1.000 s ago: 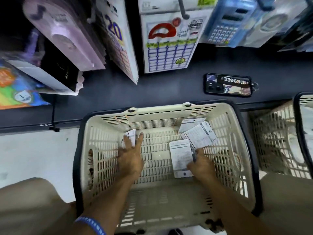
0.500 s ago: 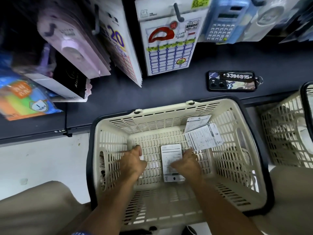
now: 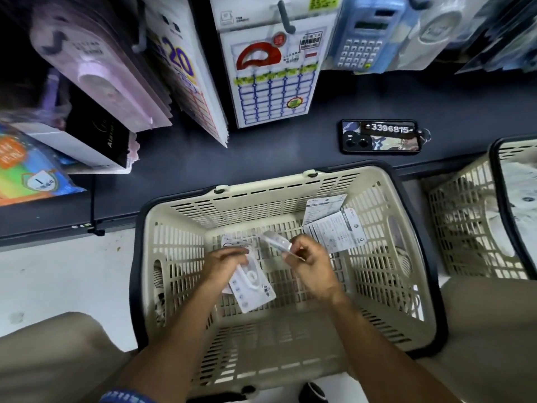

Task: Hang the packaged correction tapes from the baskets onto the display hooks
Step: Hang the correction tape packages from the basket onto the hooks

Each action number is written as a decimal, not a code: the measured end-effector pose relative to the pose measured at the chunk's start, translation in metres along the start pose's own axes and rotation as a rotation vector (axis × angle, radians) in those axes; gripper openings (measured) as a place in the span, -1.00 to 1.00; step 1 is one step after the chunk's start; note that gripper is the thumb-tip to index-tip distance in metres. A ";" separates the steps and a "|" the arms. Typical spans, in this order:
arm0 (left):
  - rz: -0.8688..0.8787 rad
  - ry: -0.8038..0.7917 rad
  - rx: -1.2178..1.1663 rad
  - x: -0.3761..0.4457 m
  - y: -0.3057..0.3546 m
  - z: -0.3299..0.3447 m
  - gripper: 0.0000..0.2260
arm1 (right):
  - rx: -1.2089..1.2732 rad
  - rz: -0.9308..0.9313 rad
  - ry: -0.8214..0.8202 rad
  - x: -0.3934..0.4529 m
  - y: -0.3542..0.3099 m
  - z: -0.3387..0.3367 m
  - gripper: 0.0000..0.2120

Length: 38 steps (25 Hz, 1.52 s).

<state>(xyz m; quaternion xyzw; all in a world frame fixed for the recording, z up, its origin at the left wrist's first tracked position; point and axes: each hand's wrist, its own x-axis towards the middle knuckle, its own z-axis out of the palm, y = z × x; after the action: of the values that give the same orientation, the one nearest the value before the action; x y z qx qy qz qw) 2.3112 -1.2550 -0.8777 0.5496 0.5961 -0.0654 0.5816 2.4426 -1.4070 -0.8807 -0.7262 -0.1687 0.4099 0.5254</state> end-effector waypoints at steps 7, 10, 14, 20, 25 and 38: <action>-0.145 -0.355 -0.004 -0.008 0.010 -0.010 -0.36 | -1.064 -0.554 -0.292 -0.020 -0.002 0.014 -0.49; -0.164 -0.225 0.024 -0.008 0.003 0.001 -0.29 | -0.437 0.170 0.155 -0.005 -0.006 0.006 -0.73; -0.157 -0.182 -0.010 -0.011 0.002 0.013 -0.26 | 0.525 0.852 0.639 0.016 0.012 -0.044 -0.72; -0.167 -0.208 -0.020 -0.009 0.007 0.017 -0.34 | 1.039 0.497 0.373 0.022 0.000 -0.053 -0.55; -0.130 -0.184 0.001 -0.012 0.015 0.018 -0.76 | 0.741 0.397 -0.155 -0.002 -0.005 -0.039 -0.39; -0.094 -0.262 -0.161 -0.011 0.017 0.011 -0.42 | 0.306 0.410 -0.240 0.018 -0.046 -0.022 -0.45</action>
<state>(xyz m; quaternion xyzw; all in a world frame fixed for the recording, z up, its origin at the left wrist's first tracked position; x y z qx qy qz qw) 2.3272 -1.2627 -0.8635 0.4594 0.5435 -0.1156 0.6930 2.4790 -1.3912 -0.8441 -0.6038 -0.0154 0.6113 0.5114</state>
